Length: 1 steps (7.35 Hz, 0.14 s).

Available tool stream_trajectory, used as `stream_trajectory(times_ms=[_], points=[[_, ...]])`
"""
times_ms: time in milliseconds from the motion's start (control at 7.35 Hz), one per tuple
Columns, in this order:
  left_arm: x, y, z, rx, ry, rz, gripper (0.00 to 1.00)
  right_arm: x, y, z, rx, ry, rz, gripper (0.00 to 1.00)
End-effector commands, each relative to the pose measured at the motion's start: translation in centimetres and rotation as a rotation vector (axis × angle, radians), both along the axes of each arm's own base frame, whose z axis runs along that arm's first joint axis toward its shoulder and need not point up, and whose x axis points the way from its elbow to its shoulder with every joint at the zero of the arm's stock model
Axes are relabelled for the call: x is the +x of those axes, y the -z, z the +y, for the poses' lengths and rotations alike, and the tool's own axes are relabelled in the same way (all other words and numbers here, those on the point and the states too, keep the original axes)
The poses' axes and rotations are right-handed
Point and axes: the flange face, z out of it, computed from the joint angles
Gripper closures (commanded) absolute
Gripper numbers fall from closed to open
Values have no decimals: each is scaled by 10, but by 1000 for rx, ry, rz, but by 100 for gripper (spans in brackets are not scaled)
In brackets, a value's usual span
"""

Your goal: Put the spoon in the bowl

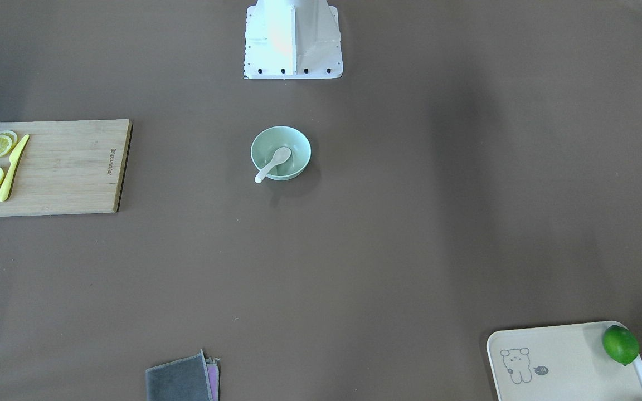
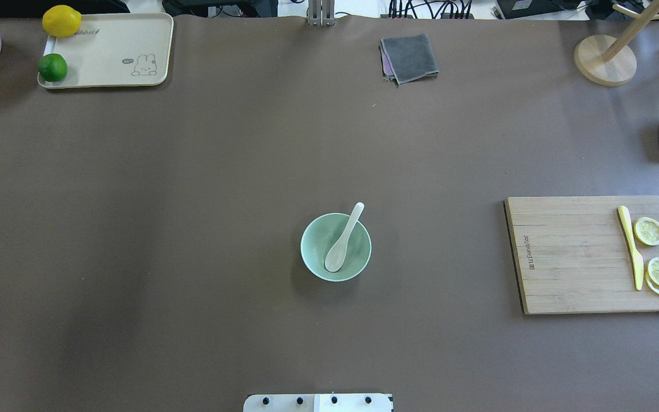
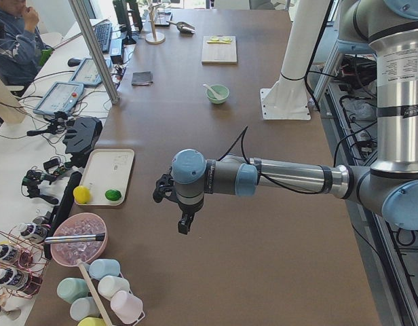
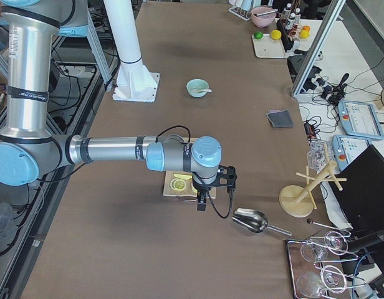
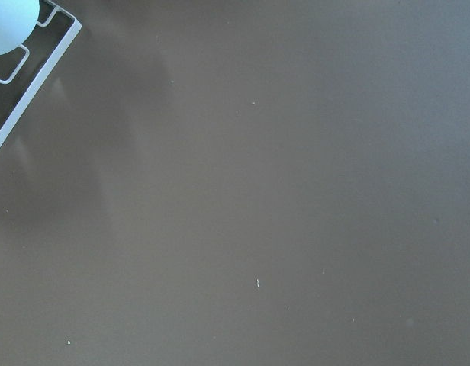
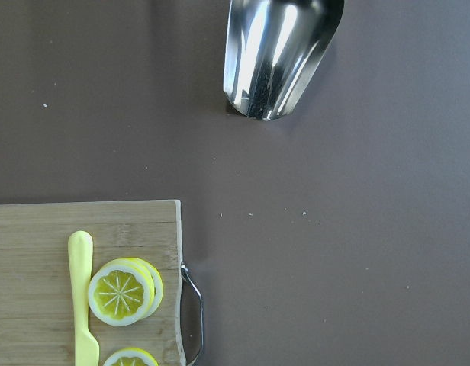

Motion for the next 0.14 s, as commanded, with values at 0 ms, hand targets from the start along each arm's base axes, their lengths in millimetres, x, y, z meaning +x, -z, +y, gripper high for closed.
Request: stream_trajectory(times_ms=[0], points=[[-1,1,1,6,-1,-1,2,0,1,1,2,0,3,0]])
